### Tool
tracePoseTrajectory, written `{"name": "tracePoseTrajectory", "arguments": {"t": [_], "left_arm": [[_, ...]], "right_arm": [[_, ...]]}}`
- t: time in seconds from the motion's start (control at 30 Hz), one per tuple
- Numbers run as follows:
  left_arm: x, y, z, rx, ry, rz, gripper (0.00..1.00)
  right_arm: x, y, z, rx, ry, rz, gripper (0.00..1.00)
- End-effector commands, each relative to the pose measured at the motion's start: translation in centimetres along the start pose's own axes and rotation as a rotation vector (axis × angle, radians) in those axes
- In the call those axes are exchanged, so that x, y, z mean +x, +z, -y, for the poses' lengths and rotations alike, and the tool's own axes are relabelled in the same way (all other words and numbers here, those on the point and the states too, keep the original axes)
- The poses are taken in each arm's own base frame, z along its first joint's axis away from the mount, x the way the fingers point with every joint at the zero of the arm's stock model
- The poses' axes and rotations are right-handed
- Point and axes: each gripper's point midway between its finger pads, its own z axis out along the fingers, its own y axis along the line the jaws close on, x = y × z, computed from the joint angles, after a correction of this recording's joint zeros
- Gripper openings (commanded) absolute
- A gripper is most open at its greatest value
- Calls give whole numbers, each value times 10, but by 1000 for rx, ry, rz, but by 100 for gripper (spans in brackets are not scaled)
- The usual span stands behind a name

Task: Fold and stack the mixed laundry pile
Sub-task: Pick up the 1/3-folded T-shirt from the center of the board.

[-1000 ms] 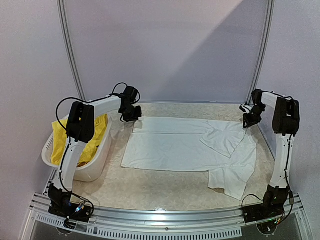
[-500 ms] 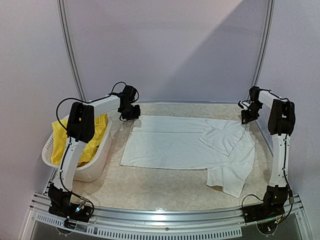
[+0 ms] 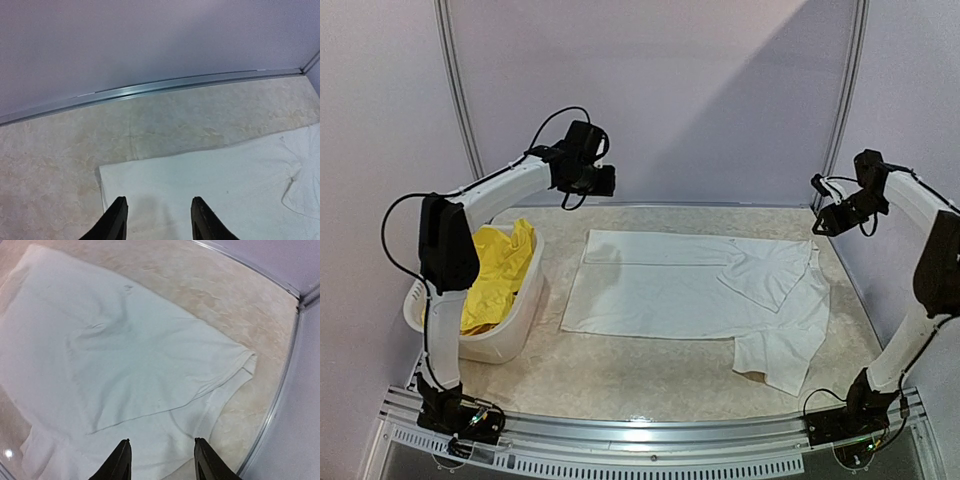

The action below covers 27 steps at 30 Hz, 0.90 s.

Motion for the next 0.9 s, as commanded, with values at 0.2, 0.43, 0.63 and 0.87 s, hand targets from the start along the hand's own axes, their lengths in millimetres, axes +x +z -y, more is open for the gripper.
{"name": "tracePoseTrajectory", "arguments": {"t": [0.2, 0.43, 0.63, 0.87], "left_arm": [[89, -59, 88, 95, 342, -108, 44], [144, -82, 89, 110, 325, -190, 44], [163, -89, 82, 108, 313, -229, 44], [170, -91, 75, 89, 308, -232, 44]], "right_arm": [[134, -19, -153, -355, -530, -128, 43], [216, -17, -200, -388, -958, -211, 38], [262, -11, -195, -369, -1251, -337, 32], [283, -8, -197, -429, -1407, -396, 35]]}}
